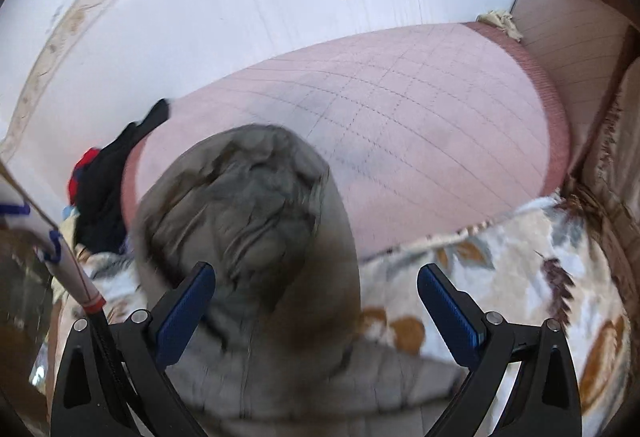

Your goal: Fold large clothes

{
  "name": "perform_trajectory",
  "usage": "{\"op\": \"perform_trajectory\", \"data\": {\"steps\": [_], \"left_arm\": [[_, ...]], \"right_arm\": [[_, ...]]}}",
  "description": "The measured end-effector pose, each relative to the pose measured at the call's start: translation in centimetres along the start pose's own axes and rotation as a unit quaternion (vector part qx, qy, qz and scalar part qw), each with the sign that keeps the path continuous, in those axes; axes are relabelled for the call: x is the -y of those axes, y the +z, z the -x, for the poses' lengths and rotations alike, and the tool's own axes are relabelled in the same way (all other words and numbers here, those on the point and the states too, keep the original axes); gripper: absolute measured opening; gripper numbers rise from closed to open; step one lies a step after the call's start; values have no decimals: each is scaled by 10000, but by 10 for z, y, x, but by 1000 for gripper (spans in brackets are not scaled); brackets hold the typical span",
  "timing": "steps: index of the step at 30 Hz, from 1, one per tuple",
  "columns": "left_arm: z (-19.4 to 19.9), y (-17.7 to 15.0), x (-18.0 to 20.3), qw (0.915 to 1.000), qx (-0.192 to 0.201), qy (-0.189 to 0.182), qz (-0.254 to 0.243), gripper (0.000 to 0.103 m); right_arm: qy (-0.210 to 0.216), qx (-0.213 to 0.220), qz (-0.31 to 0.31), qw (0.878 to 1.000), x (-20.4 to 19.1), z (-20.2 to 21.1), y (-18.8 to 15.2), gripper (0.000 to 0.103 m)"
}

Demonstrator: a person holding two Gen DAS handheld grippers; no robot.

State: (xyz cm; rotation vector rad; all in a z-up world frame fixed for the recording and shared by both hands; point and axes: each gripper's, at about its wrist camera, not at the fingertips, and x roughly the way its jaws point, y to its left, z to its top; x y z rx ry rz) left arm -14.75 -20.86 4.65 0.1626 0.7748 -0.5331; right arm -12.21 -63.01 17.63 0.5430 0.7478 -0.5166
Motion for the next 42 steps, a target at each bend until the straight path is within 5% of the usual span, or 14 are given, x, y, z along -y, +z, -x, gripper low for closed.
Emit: {"op": "perform_trajectory", "data": {"steps": [5,6,7,8,9,19,26,29,33,35,38,42], "left_arm": [[-4,1,2,10000,-15,-12,-8,89],[-5,1,2,10000,-19,-5,-23,89],[-6,0,3,10000,-18,13,-47,89],[-7,1,3,10000,-13,22,-56,89],[-7,1,4,10000,-11,23,-58,89],[11,6,-5,9996,243,19,161,89],[43,18,-33,9943,778,67,724,89],[55,21,-36,9908,1061,31,842,89],[43,21,-7,9924,957,-558,542,89],[20,17,18,9948,468,-888,148,89],[-9,6,32,9959,-146,-894,-12,89],[-4,12,28,9967,51,-806,29,89]], "right_arm": [[-67,-104,-38,9999,-9,-53,12,99],[-111,-167,2,9998,-11,-59,11,81],[-180,-259,85,9995,-15,-66,9,39],[-397,-302,192,9986,-18,-69,6,16],[-487,-194,215,9984,-19,-64,3,9],[561,676,682,9938,-32,82,-58,8],[1112,833,1242,9825,-20,181,-188,8],[1057,663,1354,9829,-9,185,-244,6],[778,-81,1343,9879,7,142,-304,2],[586,-309,1263,9898,14,122,-316,2],[802,-352,816,9928,24,122,-301,3],[885,290,1148,9890,-2,149,-256,14]]}}
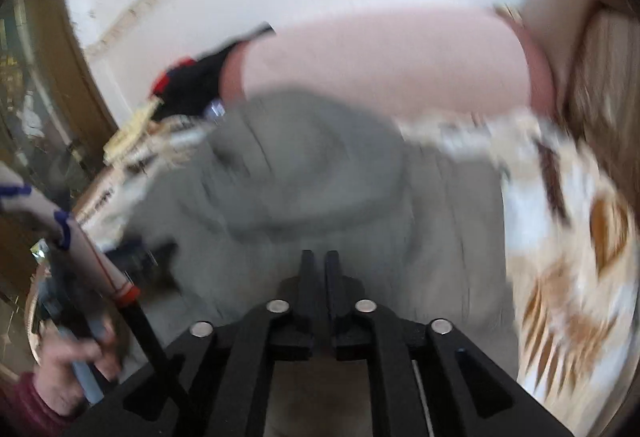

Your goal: Fold large clothes

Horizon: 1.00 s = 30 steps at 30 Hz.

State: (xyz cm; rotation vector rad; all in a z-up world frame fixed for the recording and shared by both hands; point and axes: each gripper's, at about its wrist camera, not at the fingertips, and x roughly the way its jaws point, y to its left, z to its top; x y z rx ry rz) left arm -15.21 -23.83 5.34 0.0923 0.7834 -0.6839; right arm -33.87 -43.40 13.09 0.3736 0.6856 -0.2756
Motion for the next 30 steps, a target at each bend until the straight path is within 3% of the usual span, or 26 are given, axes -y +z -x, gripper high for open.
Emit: {"op": "perform_trajectory", "data": {"steps": [4,7,10,13,18,22,27,30], "left_arm": [[11,8,-6,9994,300,-28,146,89],[1,14,-8,9997,199,104,119,89],[-22,12,-11,9990,-285,338,59,89],[-31,6,-10,9987,-353,368,-58,91],[-27,6,-7,9988,-267,396,-147,92],[-8,12,-13,9997,19,246,68,92],[-4,12,-19,9976,-30,696,52,92],[-15,9,-26,9965,-260,774,166,92]], "right_arm": [[300,305,80,9991,-25,-12,46,52],[167,267,358,9989,-49,-46,60,53],[-86,-357,402,9985,-53,-98,50,51],[-175,-1268,294,9913,-43,-154,17,51],[-307,-1277,552,9898,-46,-164,9,51],[-130,-888,681,9936,-59,-128,19,51],[95,-573,741,9956,-72,-98,10,52],[-72,-823,900,9925,-75,-115,-1,52]]}}
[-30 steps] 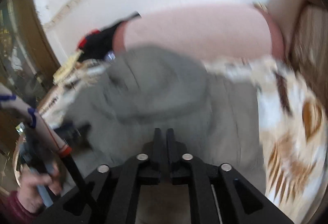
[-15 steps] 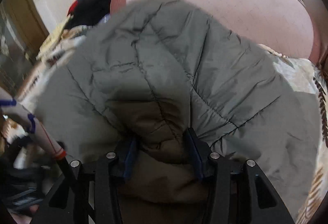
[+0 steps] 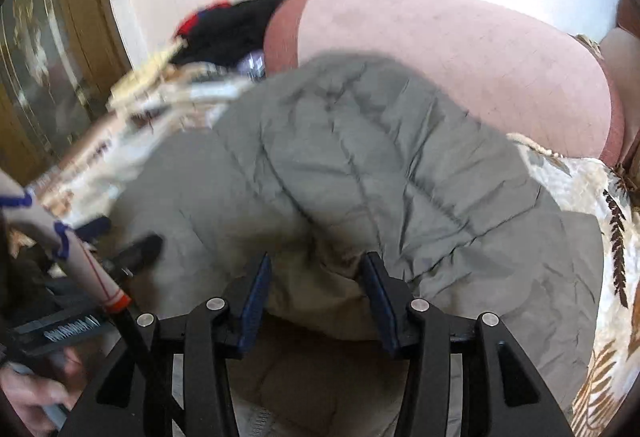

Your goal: Fold large clothes

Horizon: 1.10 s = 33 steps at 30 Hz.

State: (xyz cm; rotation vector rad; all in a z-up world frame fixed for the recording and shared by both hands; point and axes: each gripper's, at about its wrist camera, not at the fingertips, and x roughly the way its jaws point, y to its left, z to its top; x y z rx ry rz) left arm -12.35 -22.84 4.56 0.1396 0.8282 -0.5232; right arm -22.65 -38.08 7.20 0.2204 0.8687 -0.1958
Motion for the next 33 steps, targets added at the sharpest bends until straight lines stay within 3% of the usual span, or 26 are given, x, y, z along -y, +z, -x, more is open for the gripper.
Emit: {"op": "perform_trajectory", "data": {"steps": [3,6,11,17,24,27,33], "left_arm": [[-10,-3,2,9998,-137,40,-121,92],[-6,-4,3,9999,-95,10,-141,92],[11,-4,5,9998,-32,-106,-140,92],[32,-27,20,9990,-26,-79,-432,92],[78,-89,38,9958,-86,-175,-896,92],[106,-131,29,9963,-139,-216,-824,92],[140,-201,6,9982,-185,149,-548,92]], "right_arm": [[-3,-285,-4,9996,1,-29,-4,53],[-15,-300,52,9995,-1,-25,-2,53],[339,0,-238,9991,2,23,-14,56],[188,-137,-388,9990,7,80,-79,57],[66,-352,-764,9964,20,130,-160,64],[-29,-392,-760,9963,15,137,-184,64],[-271,-232,-627,9974,-1,143,-217,67]]}}
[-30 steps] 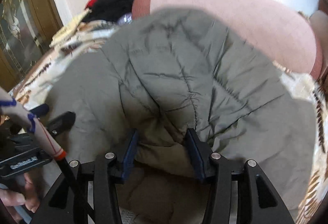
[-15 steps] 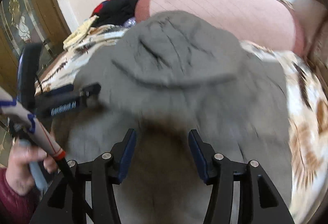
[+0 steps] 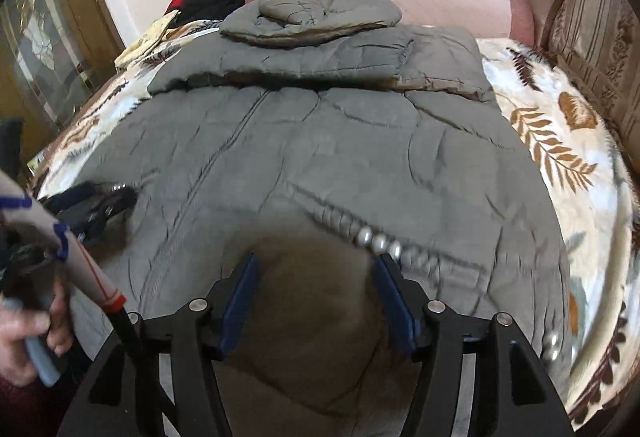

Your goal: Fold large clothes

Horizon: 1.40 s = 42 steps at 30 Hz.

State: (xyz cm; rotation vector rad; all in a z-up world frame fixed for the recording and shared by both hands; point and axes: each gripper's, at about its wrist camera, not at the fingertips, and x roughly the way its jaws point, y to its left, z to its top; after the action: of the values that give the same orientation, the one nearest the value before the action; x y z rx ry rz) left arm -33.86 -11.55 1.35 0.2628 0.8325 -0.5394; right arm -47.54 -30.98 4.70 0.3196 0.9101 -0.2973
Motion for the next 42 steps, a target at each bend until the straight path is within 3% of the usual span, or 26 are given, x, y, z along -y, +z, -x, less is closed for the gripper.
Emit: {"op": "perform_trajectory", "data": {"steps": [7,42], "left_arm": [[10,-27,9,9984,250,320,-385,94],[5,-30,7,9974,416,410,-425,100]], "right_arm": [[-203,239,170,9994,-13,-2,-33,78],[-94,491,344,9982,-14,1,-49,85]]}}
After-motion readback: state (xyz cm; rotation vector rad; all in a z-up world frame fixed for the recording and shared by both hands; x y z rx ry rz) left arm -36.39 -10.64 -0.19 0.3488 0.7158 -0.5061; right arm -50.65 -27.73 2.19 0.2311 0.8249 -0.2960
